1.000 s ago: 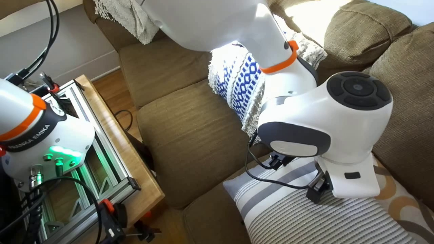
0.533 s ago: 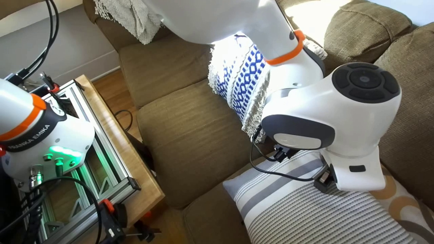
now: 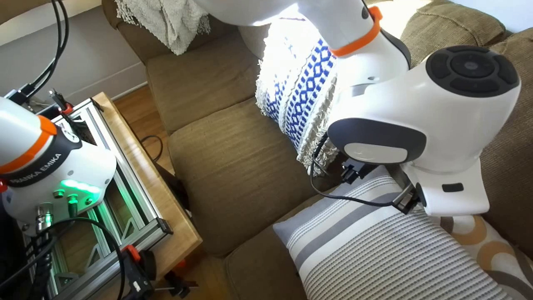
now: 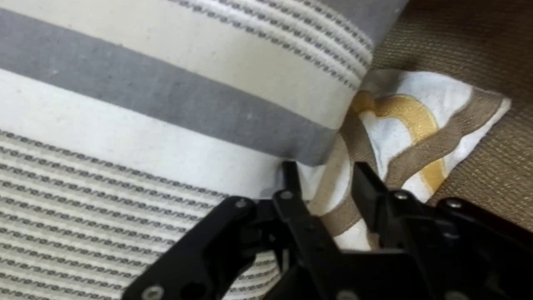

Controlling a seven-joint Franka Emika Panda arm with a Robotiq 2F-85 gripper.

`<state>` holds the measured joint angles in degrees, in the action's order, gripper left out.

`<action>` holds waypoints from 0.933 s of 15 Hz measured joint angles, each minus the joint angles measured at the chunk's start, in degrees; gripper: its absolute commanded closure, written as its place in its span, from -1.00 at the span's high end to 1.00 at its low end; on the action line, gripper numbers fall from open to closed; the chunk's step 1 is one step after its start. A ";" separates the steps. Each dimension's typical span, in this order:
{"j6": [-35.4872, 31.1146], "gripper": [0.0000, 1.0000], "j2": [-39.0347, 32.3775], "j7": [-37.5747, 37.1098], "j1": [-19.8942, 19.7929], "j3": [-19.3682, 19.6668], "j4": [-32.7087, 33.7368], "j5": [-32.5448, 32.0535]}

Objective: Move the blue and white pillow to the middle of the sofa back and move gray pillow in front of the blue and white pillow

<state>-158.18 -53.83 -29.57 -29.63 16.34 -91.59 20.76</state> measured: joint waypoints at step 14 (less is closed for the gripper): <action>26.81 1.00 -2.08 2.23 0.70 3.07 7.53 -5.80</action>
<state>-131.37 -55.91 -27.34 -28.92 19.41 -84.06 14.96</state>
